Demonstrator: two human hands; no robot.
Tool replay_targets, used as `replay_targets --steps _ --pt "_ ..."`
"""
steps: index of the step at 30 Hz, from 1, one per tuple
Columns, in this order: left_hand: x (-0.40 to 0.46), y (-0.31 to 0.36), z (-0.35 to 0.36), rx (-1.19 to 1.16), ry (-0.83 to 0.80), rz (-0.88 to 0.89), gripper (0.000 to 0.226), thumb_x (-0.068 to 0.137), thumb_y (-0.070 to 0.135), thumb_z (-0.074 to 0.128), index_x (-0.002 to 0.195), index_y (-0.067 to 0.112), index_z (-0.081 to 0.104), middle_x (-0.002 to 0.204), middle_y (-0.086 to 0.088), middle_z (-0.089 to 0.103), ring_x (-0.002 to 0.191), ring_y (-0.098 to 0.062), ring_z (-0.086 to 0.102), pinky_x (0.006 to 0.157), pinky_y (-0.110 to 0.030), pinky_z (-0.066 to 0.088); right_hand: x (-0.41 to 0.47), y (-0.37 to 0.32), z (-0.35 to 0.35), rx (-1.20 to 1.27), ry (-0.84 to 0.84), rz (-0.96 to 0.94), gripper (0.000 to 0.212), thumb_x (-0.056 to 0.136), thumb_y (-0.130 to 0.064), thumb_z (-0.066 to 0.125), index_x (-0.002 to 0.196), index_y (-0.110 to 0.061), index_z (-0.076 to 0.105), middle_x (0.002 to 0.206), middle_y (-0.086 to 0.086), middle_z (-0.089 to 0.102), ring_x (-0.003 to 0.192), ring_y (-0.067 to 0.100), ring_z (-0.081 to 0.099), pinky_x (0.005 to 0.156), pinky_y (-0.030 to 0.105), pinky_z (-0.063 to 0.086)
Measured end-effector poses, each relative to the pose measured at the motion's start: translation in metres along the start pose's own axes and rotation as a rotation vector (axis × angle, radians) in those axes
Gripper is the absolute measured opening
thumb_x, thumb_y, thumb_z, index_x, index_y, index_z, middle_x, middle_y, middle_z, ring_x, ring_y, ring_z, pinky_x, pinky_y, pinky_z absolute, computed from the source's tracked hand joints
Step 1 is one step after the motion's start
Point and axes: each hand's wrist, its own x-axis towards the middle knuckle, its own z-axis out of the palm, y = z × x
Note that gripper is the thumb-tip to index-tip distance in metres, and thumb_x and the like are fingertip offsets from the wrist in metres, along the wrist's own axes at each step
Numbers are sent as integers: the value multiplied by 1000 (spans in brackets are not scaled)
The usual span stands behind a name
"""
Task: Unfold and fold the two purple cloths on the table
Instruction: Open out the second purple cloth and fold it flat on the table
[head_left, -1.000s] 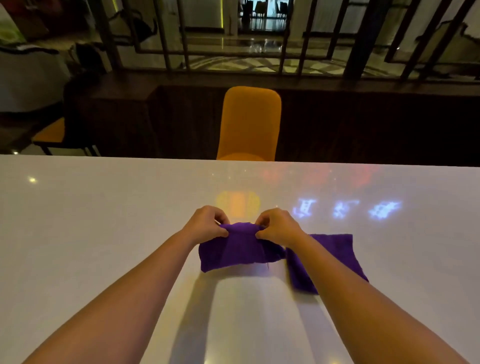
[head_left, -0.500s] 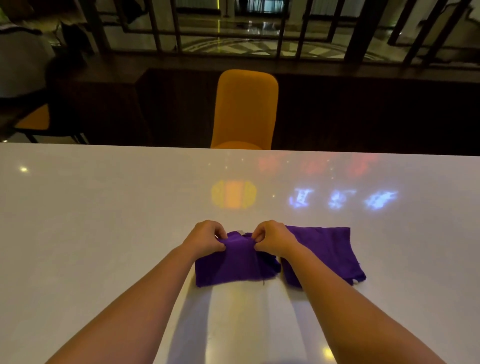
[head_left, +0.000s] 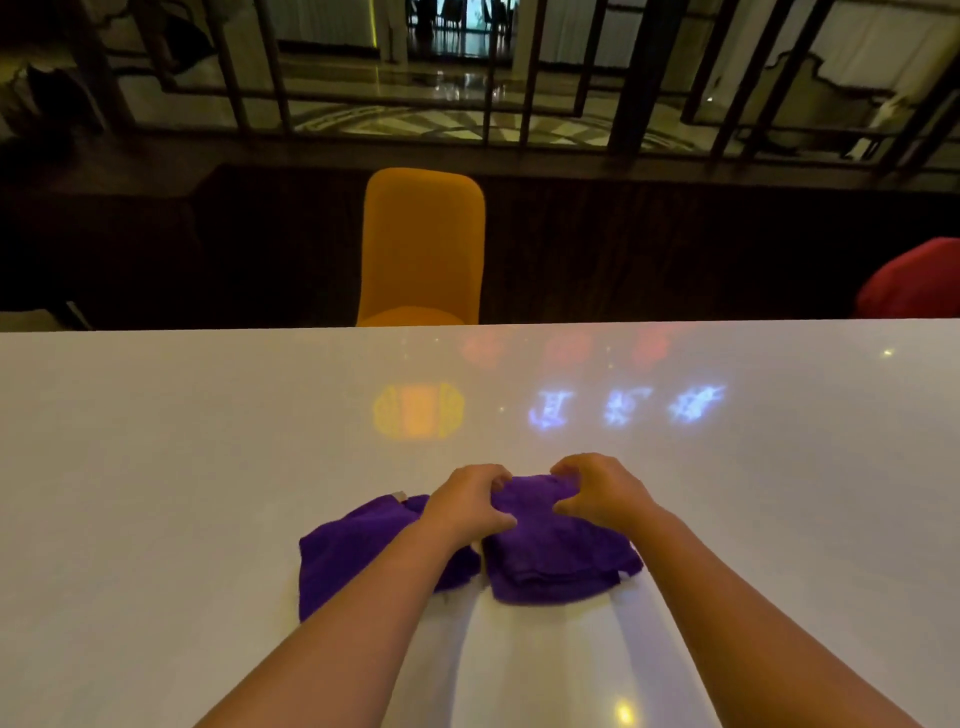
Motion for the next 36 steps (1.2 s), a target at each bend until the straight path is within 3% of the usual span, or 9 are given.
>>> replay_targets --steps 5,10,15,19,22,26,29,33,36 --pt "21 -1 49 105 -57 -21 64 73 27 71 132 21 48 136 1 53 124 -17 50 102 -35 43 2 35 20 -83 -45 30 58 75 -30 72 129 -24 52 132 0 57 117 21 53 93 34 46" --pt "28 -9 65 185 33 -41 62 76 21 70 133 16 46 138 -3 50 127 -21 45 104 -34 40 8 44 43 -172 -70 6 56 76 -28 67 129 -24 51 131 2 54 121 26 43 93 41 47" --pt "22 -11 74 240 128 -17 38 77 16 67 114 14 57 123 -3 56 115 -21 50 92 -37 47 7 44 55 -168 34 14 42 81 -25 61 123 -23 57 128 1 56 120 26 44 90 40 47" --pt "18 -8 70 213 141 -86 14 80 13 61 93 17 61 105 0 64 97 -20 58 77 -33 48 2 40 54 -70 56 73 22 80 -17 60 101 -22 67 109 3 68 100 24 60 81 35 51" --pt "17 -4 55 145 102 -136 10 77 13 63 84 20 64 99 0 68 92 -19 61 70 -30 45 -2 35 41 32 36 107 15 78 -16 63 90 -21 69 101 4 69 89 24 62 74 32 49" --pt "13 14 18 58 126 -130 10 72 13 68 82 17 66 94 -4 69 88 -22 62 74 -32 50 -2 12 6 66 61 53 14 78 -16 64 90 -19 70 95 5 69 81 22 62 72 34 54" --pt "7 35 -20 46 177 -65 9 70 11 69 79 14 67 90 -8 70 84 -23 62 72 -33 51 -2 -13 -27 55 114 -16 13 79 -17 66 91 -18 71 93 4 68 78 20 60 67 32 53" --pt "-7 60 -73 31 299 -9 11 73 11 72 77 16 64 85 -6 65 76 -17 58 61 -24 44 -3 -55 -70 72 220 -106 12 81 -17 68 93 -16 70 86 1 61 77 20 58 64 28 51" --pt "-23 70 -115 46 374 19 10 74 12 73 80 15 65 86 -5 64 80 -19 58 65 -27 48 -2 -94 -93 47 260 -194 12 82 -18 68 94 -16 70 87 2 63 78 18 59 64 26 52"
